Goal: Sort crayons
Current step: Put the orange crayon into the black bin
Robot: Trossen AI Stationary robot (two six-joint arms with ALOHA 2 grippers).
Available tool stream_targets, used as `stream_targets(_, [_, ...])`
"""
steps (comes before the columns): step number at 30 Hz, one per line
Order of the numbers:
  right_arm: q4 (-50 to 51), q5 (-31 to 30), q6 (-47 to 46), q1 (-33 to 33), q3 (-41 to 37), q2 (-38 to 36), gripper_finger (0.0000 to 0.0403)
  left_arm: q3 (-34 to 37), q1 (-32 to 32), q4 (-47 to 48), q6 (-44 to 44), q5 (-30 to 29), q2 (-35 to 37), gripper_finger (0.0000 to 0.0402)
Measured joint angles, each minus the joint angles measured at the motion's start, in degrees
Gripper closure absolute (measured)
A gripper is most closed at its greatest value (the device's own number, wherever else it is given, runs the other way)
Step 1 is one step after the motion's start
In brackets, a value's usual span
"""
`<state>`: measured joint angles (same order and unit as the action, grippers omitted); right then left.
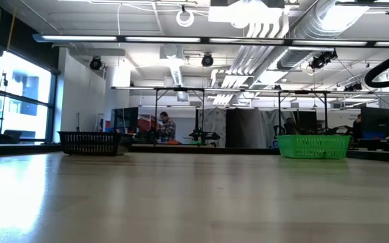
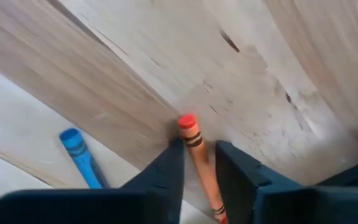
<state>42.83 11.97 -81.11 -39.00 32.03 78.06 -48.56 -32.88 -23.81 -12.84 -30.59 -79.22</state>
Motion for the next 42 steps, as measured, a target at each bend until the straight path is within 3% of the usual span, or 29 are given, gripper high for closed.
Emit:
stream_targets(6, [-0.61,0.09,-0.01,1.18,0.07,-0.07,0.0393,0.00,0.00,0.04,0.00,0.00,0.00,0.0325])
stream_targets(14, [-0.76,-0.19,-0.03,1.63,0.37,-0.06,0.0398,0.00,-0.11,0.10,0.00,0.00,0.00,0.0325])
stream_targets(23, [1.02,-5.58,1.59,1.41,6.96,0.02,0.0401,0.00,-0.17,3.10,-0.08,0.00,0.00,0.0326])
stream_targets(33, [2.15,-25.29,11.17,1.39,19.87,-0.01,0.0402,0.00,-0.22,7.92,-4.99,0.00,0.00,0.0326])
stream_targets(42, [-5.78,-55.12,30.49,0.54,30.48,-0.07,0.0402,-0.02,-0.07,8.67,-5.03,0.04,-4.03,0.0326])
